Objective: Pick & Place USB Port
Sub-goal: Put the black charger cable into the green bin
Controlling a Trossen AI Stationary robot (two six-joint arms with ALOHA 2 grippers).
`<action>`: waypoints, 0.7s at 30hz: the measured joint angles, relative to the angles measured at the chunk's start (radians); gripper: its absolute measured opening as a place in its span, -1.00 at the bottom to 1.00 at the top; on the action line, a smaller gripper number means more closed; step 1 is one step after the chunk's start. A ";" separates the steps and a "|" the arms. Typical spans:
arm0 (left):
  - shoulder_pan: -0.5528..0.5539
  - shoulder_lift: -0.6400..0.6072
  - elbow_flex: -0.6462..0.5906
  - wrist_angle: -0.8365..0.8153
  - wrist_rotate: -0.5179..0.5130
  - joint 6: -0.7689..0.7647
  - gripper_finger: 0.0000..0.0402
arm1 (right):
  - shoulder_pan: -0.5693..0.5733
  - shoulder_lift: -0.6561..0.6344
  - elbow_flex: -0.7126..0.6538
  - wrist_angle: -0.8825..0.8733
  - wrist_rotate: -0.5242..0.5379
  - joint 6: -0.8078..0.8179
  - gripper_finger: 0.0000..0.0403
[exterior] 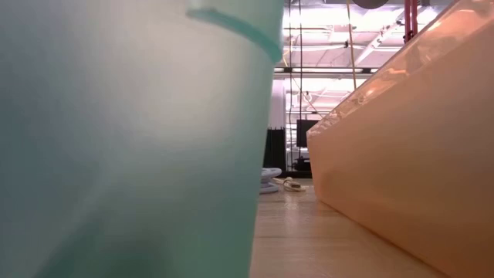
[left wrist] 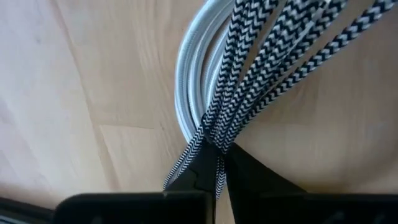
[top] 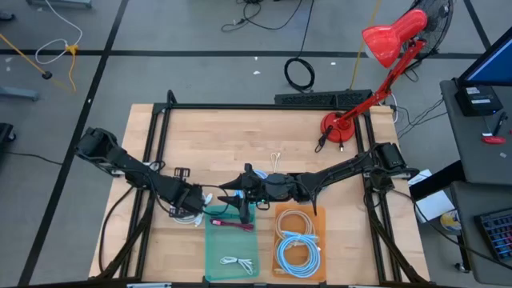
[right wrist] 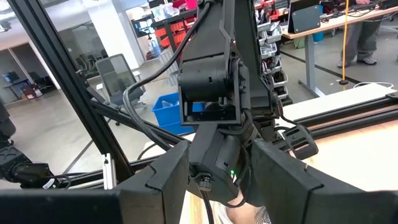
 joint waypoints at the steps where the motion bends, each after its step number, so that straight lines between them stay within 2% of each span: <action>1: 0.000 0.000 0.000 -0.001 -0.005 -0.026 -0.90 | 0.000 0.000 0.000 0.000 0.000 0.000 -0.18; 6: -0.011 -0.031 -0.003 -0.028 -0.044 -0.132 -0.95 | 0.000 0.000 0.000 0.000 0.000 0.000 -0.18; 10: -0.011 -0.126 -0.003 -0.040 -0.067 -0.221 -0.95 | 0.000 0.000 0.000 0.000 0.000 0.000 -0.18; 21: -0.079 -0.550 -0.003 -0.026 -0.195 -0.441 -0.95 | 0.000 0.000 0.000 0.003 0.001 0.000 -0.18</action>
